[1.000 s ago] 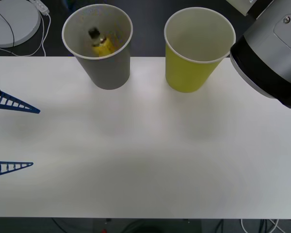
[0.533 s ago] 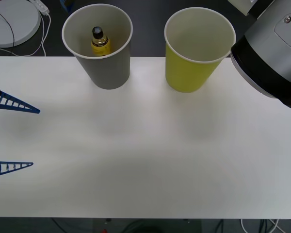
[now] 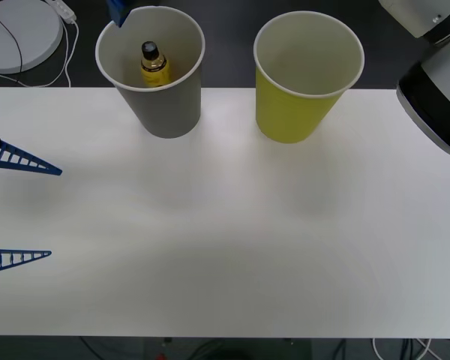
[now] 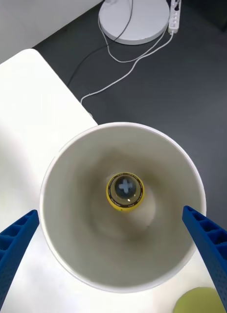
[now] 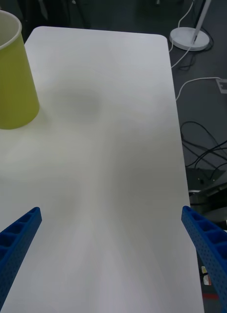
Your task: Put the can into the green bin and the plastic bottle into the gray bin
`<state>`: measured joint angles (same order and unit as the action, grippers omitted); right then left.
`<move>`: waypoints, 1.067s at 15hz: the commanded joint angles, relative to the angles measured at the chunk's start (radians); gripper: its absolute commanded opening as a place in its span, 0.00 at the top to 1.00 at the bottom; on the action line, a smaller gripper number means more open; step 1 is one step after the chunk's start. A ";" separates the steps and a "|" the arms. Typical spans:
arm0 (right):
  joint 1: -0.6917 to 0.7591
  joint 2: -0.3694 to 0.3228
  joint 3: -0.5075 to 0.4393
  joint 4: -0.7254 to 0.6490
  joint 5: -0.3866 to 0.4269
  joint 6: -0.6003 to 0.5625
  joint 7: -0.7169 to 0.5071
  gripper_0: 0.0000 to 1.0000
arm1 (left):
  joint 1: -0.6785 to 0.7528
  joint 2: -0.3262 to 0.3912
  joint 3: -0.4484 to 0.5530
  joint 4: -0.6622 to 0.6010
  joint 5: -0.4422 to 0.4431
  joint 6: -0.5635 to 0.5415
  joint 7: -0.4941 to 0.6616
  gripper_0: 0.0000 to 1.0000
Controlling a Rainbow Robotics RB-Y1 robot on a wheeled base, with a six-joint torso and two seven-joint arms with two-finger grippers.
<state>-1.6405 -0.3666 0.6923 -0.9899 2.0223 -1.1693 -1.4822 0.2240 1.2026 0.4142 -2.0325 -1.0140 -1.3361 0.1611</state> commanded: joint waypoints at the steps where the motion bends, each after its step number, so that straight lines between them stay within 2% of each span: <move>1: 0.067 -0.051 -0.043 -0.136 0.012 -0.043 0.000 0.00 | 0.000 0.000 0.000 0.000 0.000 0.000 0.000 0.00; 7: 0.211 -0.153 -0.119 -0.415 0.021 -0.124 -0.001 0.00 | 0.000 0.000 0.000 0.000 0.000 0.000 0.000 0.00; 12: 0.355 -0.267 -0.162 -0.655 -0.010 -0.125 0.000 0.00 | 0.000 0.000 0.000 0.000 0.000 0.000 0.000 0.00; 16: 0.542 -0.342 -0.264 -0.877 -0.019 -0.124 0.014 0.00 | 0.000 0.000 0.000 0.000 0.000 0.000 0.000 0.00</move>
<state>-1.1398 -0.6935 0.4496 -1.8201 2.0048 -1.2943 -1.4772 0.2240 1.2026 0.4142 -2.0325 -1.0140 -1.3361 0.1611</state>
